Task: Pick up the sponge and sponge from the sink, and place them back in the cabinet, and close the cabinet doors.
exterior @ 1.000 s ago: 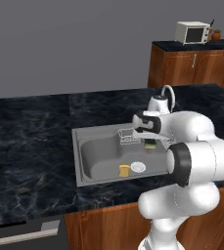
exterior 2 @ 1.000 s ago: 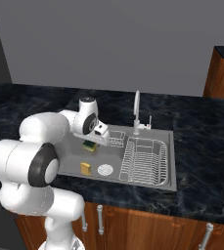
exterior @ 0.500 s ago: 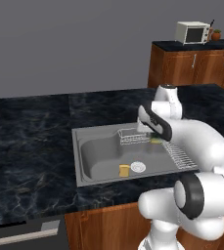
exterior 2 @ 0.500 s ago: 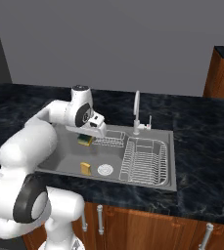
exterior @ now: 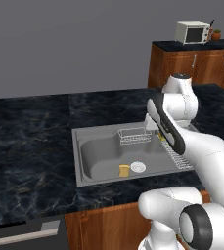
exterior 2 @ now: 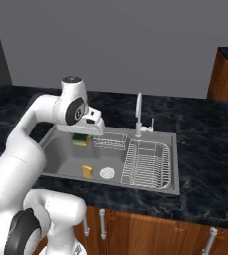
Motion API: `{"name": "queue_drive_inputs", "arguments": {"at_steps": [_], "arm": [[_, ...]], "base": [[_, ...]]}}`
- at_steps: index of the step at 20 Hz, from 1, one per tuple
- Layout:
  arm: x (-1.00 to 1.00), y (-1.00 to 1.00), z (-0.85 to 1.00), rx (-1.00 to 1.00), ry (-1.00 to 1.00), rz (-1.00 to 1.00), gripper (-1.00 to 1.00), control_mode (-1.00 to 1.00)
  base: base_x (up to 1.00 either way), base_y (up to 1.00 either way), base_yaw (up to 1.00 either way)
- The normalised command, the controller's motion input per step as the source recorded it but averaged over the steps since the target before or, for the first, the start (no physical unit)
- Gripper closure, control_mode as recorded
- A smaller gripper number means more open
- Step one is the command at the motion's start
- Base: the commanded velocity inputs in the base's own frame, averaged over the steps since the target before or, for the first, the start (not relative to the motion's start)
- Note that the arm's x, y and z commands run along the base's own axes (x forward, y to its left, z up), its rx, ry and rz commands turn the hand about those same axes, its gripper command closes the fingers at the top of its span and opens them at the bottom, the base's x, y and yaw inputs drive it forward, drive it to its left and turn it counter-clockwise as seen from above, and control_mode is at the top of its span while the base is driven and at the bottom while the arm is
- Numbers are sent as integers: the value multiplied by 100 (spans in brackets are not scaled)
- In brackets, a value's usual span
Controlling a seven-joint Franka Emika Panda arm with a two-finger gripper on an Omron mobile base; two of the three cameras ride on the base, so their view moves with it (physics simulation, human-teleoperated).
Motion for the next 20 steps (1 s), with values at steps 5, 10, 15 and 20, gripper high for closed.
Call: {"name": "queue_drive_inputs", "arguments": {"at_steps": [5,10,15,20], "arm": [[-63,-1,54,0,-3,5,100,-100],[-73,-4,43,0,-6,5,100,-100],[-61,0,48,0,-4,1,100,-100],[-46,0,63,0,-1,0,100,-100]], "base": [[0,0,0],[0,0,0],[0,0,0],[0,0,0]]}}
